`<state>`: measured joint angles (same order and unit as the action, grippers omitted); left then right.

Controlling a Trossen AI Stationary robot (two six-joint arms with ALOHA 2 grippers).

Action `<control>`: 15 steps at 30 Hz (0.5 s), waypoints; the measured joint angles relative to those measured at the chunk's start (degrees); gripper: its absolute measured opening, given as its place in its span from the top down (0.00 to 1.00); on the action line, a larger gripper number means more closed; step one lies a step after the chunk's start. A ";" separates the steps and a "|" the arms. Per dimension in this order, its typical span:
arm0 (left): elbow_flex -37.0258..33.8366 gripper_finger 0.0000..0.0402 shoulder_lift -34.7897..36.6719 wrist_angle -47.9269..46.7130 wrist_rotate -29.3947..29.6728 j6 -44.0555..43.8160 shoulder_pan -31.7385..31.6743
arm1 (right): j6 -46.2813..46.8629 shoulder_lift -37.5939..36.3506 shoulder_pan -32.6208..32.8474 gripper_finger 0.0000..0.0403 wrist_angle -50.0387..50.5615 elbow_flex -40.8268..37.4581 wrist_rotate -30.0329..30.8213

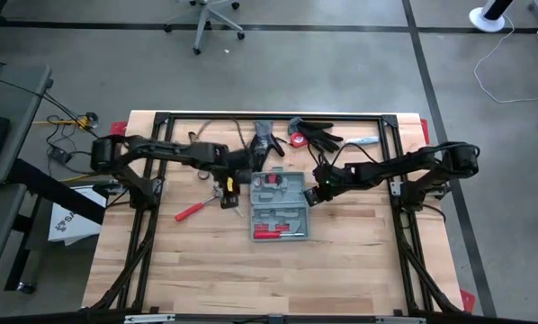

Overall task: Prefit tool cases
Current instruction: Put the orange hammer into the gray tool box

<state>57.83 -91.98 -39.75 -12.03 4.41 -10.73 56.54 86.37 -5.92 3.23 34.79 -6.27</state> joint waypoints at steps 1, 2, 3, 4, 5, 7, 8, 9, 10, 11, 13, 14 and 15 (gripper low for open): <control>-0.60 1.00 1.24 0.05 0.82 1.31 -0.65 | -0.01 -0.59 0.03 1.00 -0.41 0.00 0.49; -1.20 1.00 2.22 0.18 1.37 2.30 -1.43 | -0.04 -1.22 0.01 1.00 -0.69 0.02 0.87; -1.80 1.00 2.94 0.25 1.84 2.87 -2.31 | -0.15 -1.72 -0.04 1.00 -0.74 0.02 1.13; -2.34 1.00 3.22 0.19 2.25 3.28 -3.10 | -0.58 -2.21 -0.08 1.00 -0.88 0.02 1.19; -2.90 1.00 3.66 0.46 2.56 3.91 -3.91 | -1.10 -2.81 -0.08 1.00 -1.07 0.02 1.38; -3.66 1.00 3.92 0.96 3.79 6.24 -5.47 | -2.14 -3.90 -0.05 1.00 -1.54 0.04 2.99; -4.02 1.00 3.91 1.01 4.39 7.41 -6.26 | -2.44 -4.27 -0.05 1.00 -1.64 0.04 3.64; -4.52 1.00 3.78 0.97 4.65 8.50 -6.99 | -2.49 -4.39 -0.05 1.00 -1.67 0.04 4.41; -4.90 1.00 3.53 0.79 4.78 9.59 -7.68 | -2.54 -4.40 -0.05 1.00 -1.79 0.04 4.91; -5.18 1.00 3.38 0.92 4.92 10.22 -8.34 | -2.61 -4.40 -0.05 1.00 -2.13 0.04 5.31; -5.69 1.00 3.24 0.84 4.94 10.55 -9.56 | -3.14 -4.40 -0.05 1.00 -2.85 0.04 6.00; -5.74 1.00 3.20 0.25 4.87 10.46 -10.05 | -3.53 -4.40 -0.05 1.00 -2.93 0.04 6.39; -5.74 1.00 3.12 -0.35 4.85 10.33 -10.51 | -3.63 -4.36 -0.05 1.00 -2.76 0.04 6.73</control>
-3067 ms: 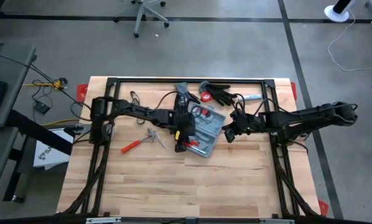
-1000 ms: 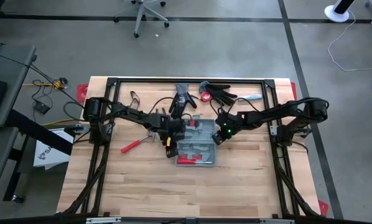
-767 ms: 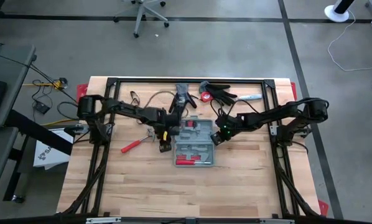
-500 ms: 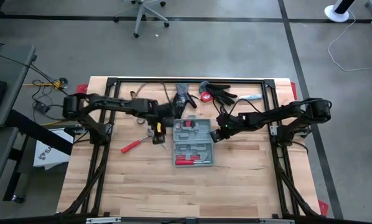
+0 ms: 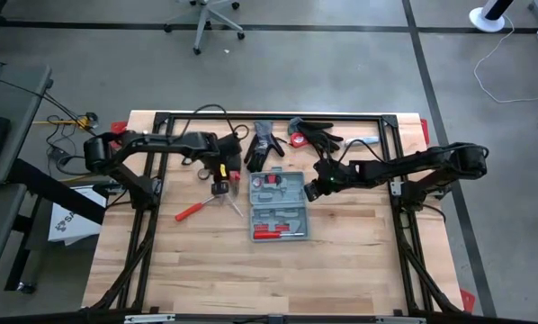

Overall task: Prefit tool cases
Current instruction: Put the orange hammer into the gray tool box

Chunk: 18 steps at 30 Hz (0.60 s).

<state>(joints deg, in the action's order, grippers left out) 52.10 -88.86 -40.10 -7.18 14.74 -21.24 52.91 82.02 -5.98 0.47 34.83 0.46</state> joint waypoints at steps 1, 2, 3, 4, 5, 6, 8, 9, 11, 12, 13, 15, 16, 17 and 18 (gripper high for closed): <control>0.00 1.00 0.00 -0.66 -0.02 -0.04 -0.29 | 0.06 0.00 0.02 1.00 0.11 0.00 0.07; 0.00 1.00 0.03 -1.37 -0.10 -0.08 -0.55 | 0.30 0.00 0.04 1.00 0.00 0.00 0.10; 0.00 1.00 0.25 -2.32 -0.31 -0.35 -0.68 | 0.64 0.00 0.04 1.00 -0.09 0.00 0.11; 0.00 1.00 0.35 -3.44 -0.63 -0.84 -0.88 | 0.67 0.00 0.15 1.00 0.00 0.00 0.08; 0.00 1.00 0.37 -4.29 -0.99 -1.81 -0.93 | 0.63 0.00 0.23 1.00 0.05 0.00 0.05; 0.00 1.00 0.37 -4.89 -1.24 -3.28 -0.92 | 0.63 0.00 0.38 1.00 0.04 0.00 0.05; 0.00 0.99 0.37 -5.86 -2.98 -6.04 -0.92 | 0.63 0.00 0.78 1.00 0.05 0.00 0.05; 0.00 0.98 0.37 -6.09 -4.45 -7.13 -0.89 | 0.63 0.00 1.03 1.00 0.07 0.00 0.04; 0.01 0.95 0.37 -6.49 -6.08 -9.52 -0.36 | 0.63 0.00 1.52 1.00 0.09 0.00 0.01; 0.02 0.93 0.37 -7.12 -6.24 -10.67 0.00 | 0.62 0.00 1.72 1.00 0.09 0.00 0.01; 0.02 0.90 0.37 -7.98 -6.27 -11.65 0.44 | 0.61 0.02 1.94 1.00 0.11 0.00 0.01; 0.02 0.85 0.37 -9.03 -6.05 -12.93 1.40 | 0.61 0.02 2.34 1.00 0.11 0.00 0.01; 0.01 0.81 0.37 -9.25 -5.83 -13.40 1.91 | 0.61 0.02 2.49 1.00 0.11 0.00 0.03; 0.02 0.78 0.37 -9.36 -5.72 -13.99 2.39 | 0.61 0.02 2.69 1.00 0.13 0.00 0.11; 0.02 0.75 0.37 -9.48 -5.32 -14.42 2.87 | 0.61 0.02 2.81 1.00 0.13 0.00 0.22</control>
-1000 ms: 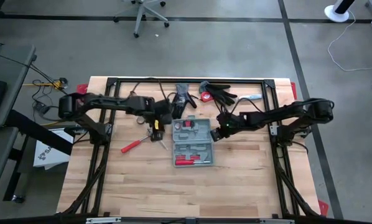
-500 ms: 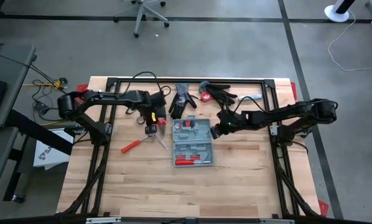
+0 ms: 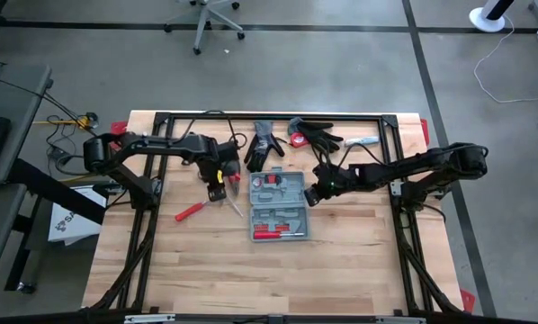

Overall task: Prefit tool cases
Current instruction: Put the orange hammer into the gray tool box

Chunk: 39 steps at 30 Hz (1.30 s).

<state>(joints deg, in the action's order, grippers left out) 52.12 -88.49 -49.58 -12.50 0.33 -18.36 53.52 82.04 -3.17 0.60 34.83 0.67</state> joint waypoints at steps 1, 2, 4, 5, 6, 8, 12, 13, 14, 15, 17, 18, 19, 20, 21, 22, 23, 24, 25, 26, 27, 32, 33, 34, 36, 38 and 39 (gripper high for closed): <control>0.00 0.72 0.00 -0.24 0.60 -0.43 0.50 | 0.00 0.00 0.15 1.00 0.00 0.00 0.02; 0.00 0.69 0.00 -0.45 1.11 -1.06 1.05 | 0.00 0.01 0.26 1.00 0.00 0.00 0.04; -0.59 0.63 0.15 0.07 1.84 -2.23 1.96 | -0.33 0.02 0.48 1.00 0.02 0.00 0.20; -1.31 0.61 0.29 0.14 2.53 -3.33 2.40 | -0.57 0.02 0.65 1.00 0.00 0.00 0.23; -2.28 0.59 0.50 0.21 3.08 -4.60 2.88 | -0.90 0.02 0.77 1.00 0.02 0.00 0.24; -4.91 0.55 1.41 0.54 4.19 -7.03 3.77 | -0.98 0.02 1.24 1.00 0.02 0.00 0.27; -11.48 0.52 4.00 5.62 4.66 -11.87 5.60 | -1.05 0.02 2.50 1.00 0.02 0.00 0.93; -13.07 0.52 4.55 7.59 4.95 -12.91 5.93 | -1.05 0.02 2.83 1.00 0.02 0.00 1.48; -14.42 0.52 5.16 9.55 5.32 -13.78 6.24 | -1.04 0.02 3.11 1.00 0.04 0.00 2.42; -15.62 0.53 5.70 11.27 5.34 -14.80 6.48 | -0.94 0.02 3.33 1.00 0.03 0.00 3.12; -16.97 0.53 6.05 13.42 6.86 -16.78 7.07 | -1.01 0.02 3.61 1.00 0.02 -0.02 4.56; -17.33 0.54 6.03 13.78 8.26 -17.91 7.43 | -1.03 0.02 3.60 1.00 0.02 -0.02 5.15; -17.44 0.55 5.98 14.05 9.81 -18.80 7.75 | -1.03 0.02 3.60 1.00 0.02 -0.02 5.42; -17.45 0.57 5.95 14.26 11.12 -19.45 8.13 | -1.05 0.02 3.60 1.00 0.02 -0.02 5.59; -17.49 0.59 5.94 14.53 12.06 -20.07 8.45 | -1.05 0.02 3.55 1.00 0.02 -0.02 5.72; -17.49 0.62 5.92 14.89 12.86 -20.56 8.70 | -1.05 0.02 3.51 1.00 0.02 -0.02 5.98; -17.50 0.65 5.90 15.33 13.42 -20.67 8.86 | -1.05 0.02 3.51 1.00 0.02 -0.02 6.39; -17.53 0.69 5.67 15.94 13.70 -20.69 8.97 | -1.05 0.02 3.51 1.00 0.02 -0.02 6.67; -17.52 0.73 5.39 16.35 13.99 -20.69 9.21 | -1.05 0.02 3.51 1.00 0.02 -0.02 6.94; -17.47 0.79 4.99 16.86 14.42 -20.68 9.51 | -1.06 0.02 3.50 1.00 0.01 -0.02 7.15; -17.59 0.84 4.64 17.60 14.71 -20.70 9.81 | -1.05 0.02 3.49 1.00 0.02 -0.02 7.24; -19.85 0.95 4.79 21.31 13.40 -23.55 10.57 | -0.92 0.02 3.49 1.00 0.02 -0.02 7.23; -19.90 0.96 5.17 21.23 13.18 -23.87 10.75 | -0.88 0.02 3.57 1.00 0.02 -0.02 7.23; -20.13 0.96 5.79 21.17 13.07 -24.00 10.88 | -0.82 0.02 3.59 1.00 0.00 -0.02 7.21; -20.38 0.96 7.52 20.37 12.95 -24.26 10.90 | -0.55 0.02 3.60 1.00 0.01 -0.02 7.17; -20.23 0.96 9.94 19.61 12.64 -25.19 10.76 | -0.52 0.02 3.60 1.00 0.00 -0.02 6.79; -20.16 0.96 11.24 18.48 12.28 -25.71 10.62 | -0.52 0.02 3.60 1.00 0.00 -0.02 6.77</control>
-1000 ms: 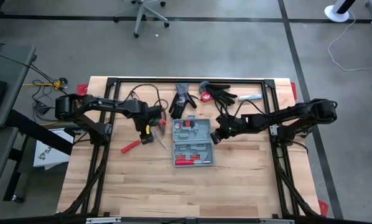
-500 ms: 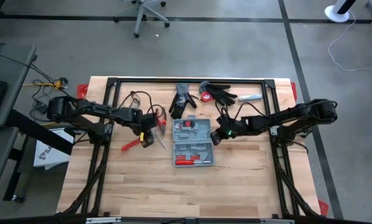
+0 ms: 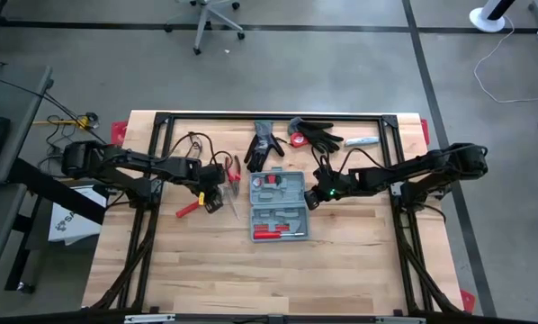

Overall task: Prefit tool cases
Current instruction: Put the orange hammer into the gray tool box

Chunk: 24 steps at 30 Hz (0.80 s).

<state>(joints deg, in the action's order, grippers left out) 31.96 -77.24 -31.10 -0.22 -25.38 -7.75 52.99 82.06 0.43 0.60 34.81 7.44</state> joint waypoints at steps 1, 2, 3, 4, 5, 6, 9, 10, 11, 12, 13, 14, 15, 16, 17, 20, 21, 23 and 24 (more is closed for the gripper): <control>0.05 0.96 1.45 -1.38 -0.48 -0.42 -0.18 | 0.00 0.00 0.00 1.00 0.00 0.00 -0.05; 0.10 0.96 2.89 -2.93 -0.73 -1.25 -0.18 | 0.00 0.00 0.00 1.00 -0.01 0.00 -0.21; 0.45 0.96 4.26 -3.70 -0.73 -1.82 -0.18 | -0.04 0.00 0.00 1.00 -0.04 0.00 -0.43; 0.87 0.96 5.69 -3.41 -0.73 -2.63 -0.18 | -0.10 -0.10 0.00 1.00 0.00 -0.02 -0.59; 1.21 0.96 7.01 -3.21 -0.62 -3.20 -0.07 | -0.20 -0.24 0.00 1.00 0.00 -0.02 -0.62; 1.42 0.96 8.24 -3.47 -0.46 -3.92 0.08 | -0.35 -0.61 -0.01 1.00 -0.01 -0.02 -0.63; 2.57 0.96 10.67 -4.20 -0.77 -4.98 0.74 | -0.49 -2.15 -0.08 1.00 -0.03 -0.02 -0.47; 3.54 0.96 11.07 -3.72 -0.99 -5.03 1.00 | -0.53 -2.74 -0.11 1.00 0.02 -0.02 -0.01; 4.70 0.96 11.25 -3.24 -1.04 -4.94 1.34 | -0.59 -3.45 -0.12 1.00 0.00 -0.02 0.64; 5.75 0.96 11.11 -2.73 -1.08 -4.29 1.79 | -0.88 -4.25 -0.26 1.00 -0.06 -0.02 1.35; 6.76 0.96 10.45 -2.21 -1.10 -3.59 2.21 | -1.03 -5.11 -0.55 1.00 -0.13 -0.02 2.03; 7.76 0.96 9.60 -1.31 -1.19 -2.58 2.55 | -1.48 -5.87 -0.92 1.00 -0.24 -0.02 2.71; 8.95 0.96 8.48 -0.14 -1.31 -1.44 2.88 | -2.00 -6.54 -1.40 1.00 -0.58 -0.02 3.22; 10.33 0.96 7.10 1.43 -1.46 -0.37 3.18 | -2.48 -7.25 -1.98 1.00 -0.81 -0.02 3.63; 11.99 0.96 5.49 3.08 -1.67 0.80 3.41 | -2.96 -7.88 -2.61 1.00 -1.10 -0.02 4.03; 16.84 0.96 -0.69 5.22 -2.57 5.30 4.02 | -4.38 -9.65 -4.70 1.00 -1.97 -0.02 4.31; 18.50 0.96 -2.85 5.48 -3.20 7.14 4.22 | -4.87 -10.25 -5.46 1.00 -1.97 -0.02 4.33; 22.32 0.96 -7.23 6.90 -4.57 10.59 4.48 | -5.57 -11.45 -7.04 1.00 -2.06 -0.02 4.33; 24.30 0.96 -9.21 7.68 -4.96 12.08 4.50 | -6.16 -12.04 -7.92 1.00 -2.02 -0.02 4.31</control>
<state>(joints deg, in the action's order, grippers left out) 56.26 -86.45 -23.42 -5.18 -13.30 -3.25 46.83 70.02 -7.49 -1.41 34.79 11.75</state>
